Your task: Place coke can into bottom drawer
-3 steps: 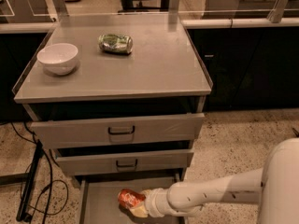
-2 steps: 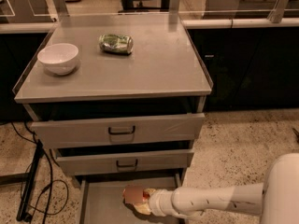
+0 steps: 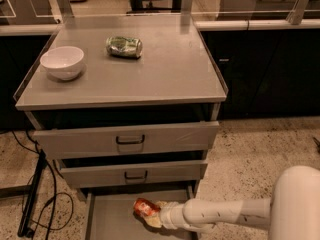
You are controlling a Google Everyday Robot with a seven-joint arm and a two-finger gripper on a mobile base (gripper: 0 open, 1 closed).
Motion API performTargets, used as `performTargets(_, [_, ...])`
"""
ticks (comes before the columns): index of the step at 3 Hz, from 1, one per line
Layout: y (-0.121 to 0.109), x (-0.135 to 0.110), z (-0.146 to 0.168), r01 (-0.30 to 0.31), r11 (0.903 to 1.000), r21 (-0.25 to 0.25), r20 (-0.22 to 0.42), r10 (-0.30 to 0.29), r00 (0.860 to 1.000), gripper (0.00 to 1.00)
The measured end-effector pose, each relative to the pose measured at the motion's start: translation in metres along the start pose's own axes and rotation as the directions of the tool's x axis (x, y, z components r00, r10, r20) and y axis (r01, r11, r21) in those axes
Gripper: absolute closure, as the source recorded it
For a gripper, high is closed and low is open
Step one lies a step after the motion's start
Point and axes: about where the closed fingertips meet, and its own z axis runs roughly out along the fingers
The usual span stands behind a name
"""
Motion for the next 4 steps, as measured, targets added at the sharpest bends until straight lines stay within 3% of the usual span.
performTargets(1, [-0.019,0.017,0.016,-0.007,0.9998,0.017,0.022,0.006,1.0,1.0])
performTargets(3, [-0.062,0.032,0.059,0.016,0.9987,0.049,0.134,-0.023,0.991,1.0])
performTargets(4, [-0.063,0.032,0.059,0.016,0.9986,0.05,0.135,-0.022,0.991,1.0])
